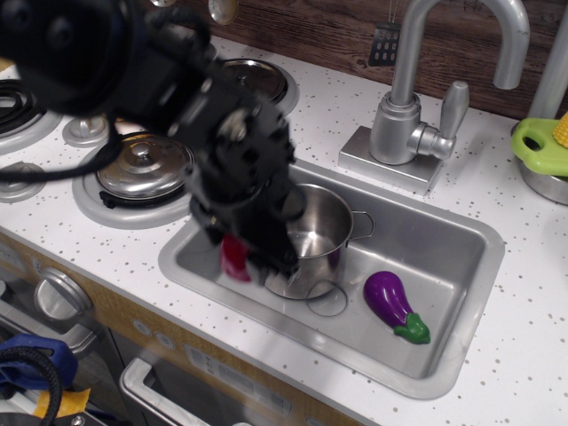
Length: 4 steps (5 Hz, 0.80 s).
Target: Put sweet potato in pot which is in sink
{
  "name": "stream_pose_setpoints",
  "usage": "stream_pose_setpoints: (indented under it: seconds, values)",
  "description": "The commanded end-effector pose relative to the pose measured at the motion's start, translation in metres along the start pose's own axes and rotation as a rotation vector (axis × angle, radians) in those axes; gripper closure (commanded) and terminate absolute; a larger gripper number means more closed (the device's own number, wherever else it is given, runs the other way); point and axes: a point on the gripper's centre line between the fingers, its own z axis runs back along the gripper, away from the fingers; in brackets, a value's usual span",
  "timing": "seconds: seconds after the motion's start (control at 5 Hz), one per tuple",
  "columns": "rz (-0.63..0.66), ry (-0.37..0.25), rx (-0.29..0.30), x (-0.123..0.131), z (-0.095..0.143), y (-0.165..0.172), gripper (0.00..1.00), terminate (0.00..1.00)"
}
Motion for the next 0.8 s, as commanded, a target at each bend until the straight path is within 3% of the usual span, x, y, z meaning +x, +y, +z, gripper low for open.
stream_pose_setpoints:
  seconds: [0.0,0.2,0.4,0.6]
  values:
    - [-0.129,-0.117,0.016,0.043,-0.010,0.021,1.00,0.00]
    - [-0.188,-0.169,-0.015,0.064,-0.029,0.029,0.00,0.00]
    - [-0.187,-0.191,-0.060,0.067,-0.040,0.028,0.00,0.00]
    - [-0.187,-0.191,-0.060,0.067,-0.040,0.028,0.00,0.00]
